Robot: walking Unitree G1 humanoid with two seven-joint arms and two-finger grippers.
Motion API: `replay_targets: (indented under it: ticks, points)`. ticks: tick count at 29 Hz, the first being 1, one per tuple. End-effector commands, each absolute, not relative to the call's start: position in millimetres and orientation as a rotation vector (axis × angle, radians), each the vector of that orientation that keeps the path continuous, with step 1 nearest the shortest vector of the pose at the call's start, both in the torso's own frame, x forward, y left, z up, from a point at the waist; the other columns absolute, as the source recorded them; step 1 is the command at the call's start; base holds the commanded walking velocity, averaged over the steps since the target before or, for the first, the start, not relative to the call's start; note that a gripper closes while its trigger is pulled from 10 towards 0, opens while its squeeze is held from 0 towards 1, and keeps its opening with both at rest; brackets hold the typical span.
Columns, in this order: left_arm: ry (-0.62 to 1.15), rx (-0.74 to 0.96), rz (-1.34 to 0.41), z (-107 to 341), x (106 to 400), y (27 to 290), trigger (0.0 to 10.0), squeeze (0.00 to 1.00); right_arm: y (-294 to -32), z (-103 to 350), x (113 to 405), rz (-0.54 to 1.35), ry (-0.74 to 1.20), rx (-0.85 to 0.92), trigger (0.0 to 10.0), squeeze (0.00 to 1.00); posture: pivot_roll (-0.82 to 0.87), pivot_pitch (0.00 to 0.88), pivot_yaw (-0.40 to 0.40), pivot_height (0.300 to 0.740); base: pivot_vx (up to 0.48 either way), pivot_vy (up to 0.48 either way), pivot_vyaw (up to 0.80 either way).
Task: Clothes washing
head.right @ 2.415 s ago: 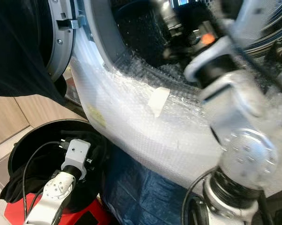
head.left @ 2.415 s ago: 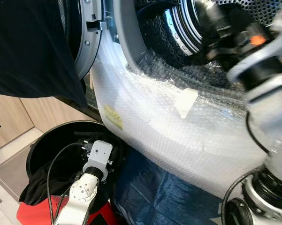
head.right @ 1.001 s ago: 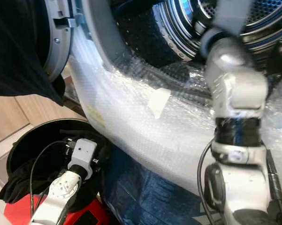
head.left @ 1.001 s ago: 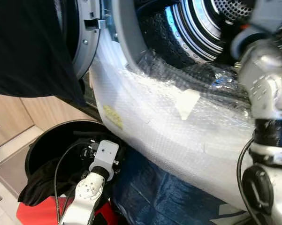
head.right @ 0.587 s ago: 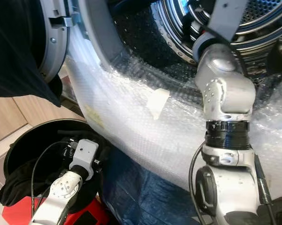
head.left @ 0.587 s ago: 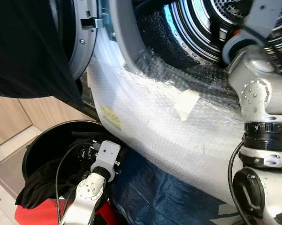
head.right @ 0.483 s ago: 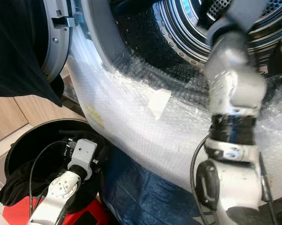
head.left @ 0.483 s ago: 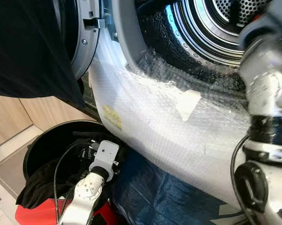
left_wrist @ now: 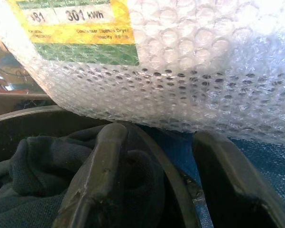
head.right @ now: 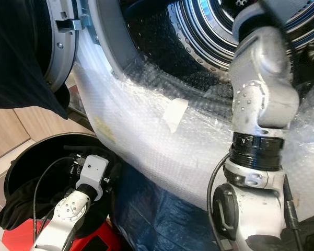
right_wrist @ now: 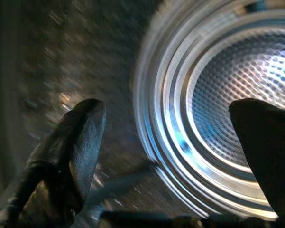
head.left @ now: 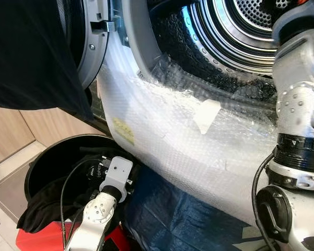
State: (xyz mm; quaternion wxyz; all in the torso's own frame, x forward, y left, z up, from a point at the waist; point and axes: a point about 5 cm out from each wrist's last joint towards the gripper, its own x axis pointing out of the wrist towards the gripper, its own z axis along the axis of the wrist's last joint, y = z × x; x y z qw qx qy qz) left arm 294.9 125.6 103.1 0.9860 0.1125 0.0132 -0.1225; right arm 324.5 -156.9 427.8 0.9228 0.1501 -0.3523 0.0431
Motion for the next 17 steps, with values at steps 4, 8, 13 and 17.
replay_targets:
  ticks: [4,8,13,17]
  points:
    - [0.03,0.213,-0.259,103.2,293.2,121.5,10.0,0.0,-160.0,421.9,318.3,0.152,-0.739,0.406,10.0,0.0,0.0,0.101,-0.089,0.74,0.0,0.0,0.0]
    - [0.028,0.211,-0.258,103.5,293.6,121.9,10.0,0.0,-141.5,409.1,302.7,0.447,-0.741,0.505,10.0,0.0,0.0,0.103,-0.089,0.74,0.0,0.0,0.0]
    - [0.024,0.213,-0.258,104.4,294.1,123.1,10.0,0.0,-132.2,405.3,293.5,0.602,-0.759,0.594,10.0,0.0,0.01,0.102,-0.086,0.74,0.0,0.0,0.0]
    - [0.017,0.21,-0.254,106.0,294.0,124.0,10.0,0.0,-125.5,403.4,280.7,0.726,-0.794,0.612,10.0,0.0,0.01,0.101,-0.084,0.74,0.0,0.0,0.0]
